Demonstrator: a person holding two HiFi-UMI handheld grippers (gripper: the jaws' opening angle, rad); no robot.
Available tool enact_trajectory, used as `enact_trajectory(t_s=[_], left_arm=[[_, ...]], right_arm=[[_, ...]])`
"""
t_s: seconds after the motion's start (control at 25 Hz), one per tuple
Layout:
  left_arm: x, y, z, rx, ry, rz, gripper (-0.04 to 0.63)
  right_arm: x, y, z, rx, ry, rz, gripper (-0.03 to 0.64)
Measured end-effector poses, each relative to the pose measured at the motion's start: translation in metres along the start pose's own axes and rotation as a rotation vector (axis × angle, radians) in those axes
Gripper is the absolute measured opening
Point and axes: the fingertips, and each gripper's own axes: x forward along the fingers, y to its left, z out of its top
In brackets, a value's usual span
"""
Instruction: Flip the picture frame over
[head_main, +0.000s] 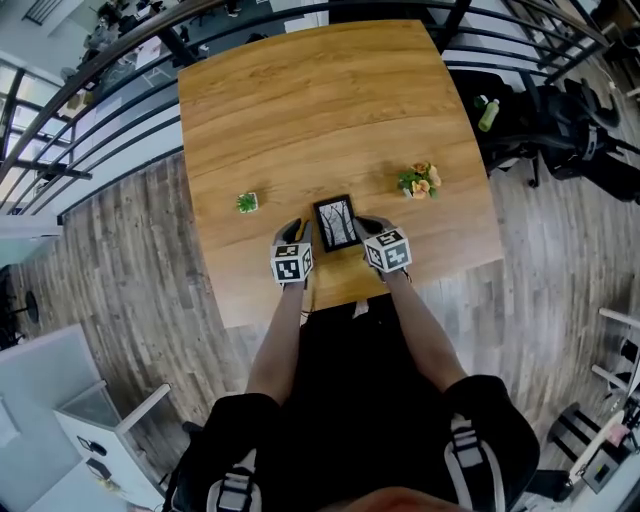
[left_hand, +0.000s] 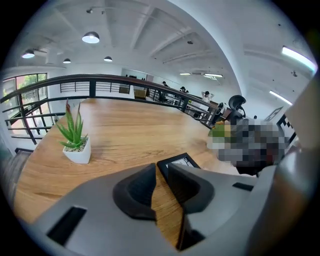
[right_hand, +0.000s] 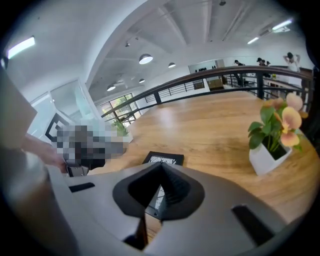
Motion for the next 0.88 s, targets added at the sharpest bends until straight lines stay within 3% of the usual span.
enact_trajectory(t_s=[0.08,0.2,0.88], left_arm=[[-0.007,0.001,0.002,0.007,-0.012,0.002,0.053],[-0.011,0.001,0.004,0.017,-0.003,0.002,0.03],[-0.027,-0.01,0.018,0.067,-0.029,-0.006,0.02]], right_arm=[[-0.005,-0.002,0.004,-0.04,0.008,-0.017,0.006],[-0.011,-0.009,0.007,-0.082,0.02,-0.034,0.006],[-0.028,-0.015,0.01,-0.119,-0.021,-0.041,0.006]])
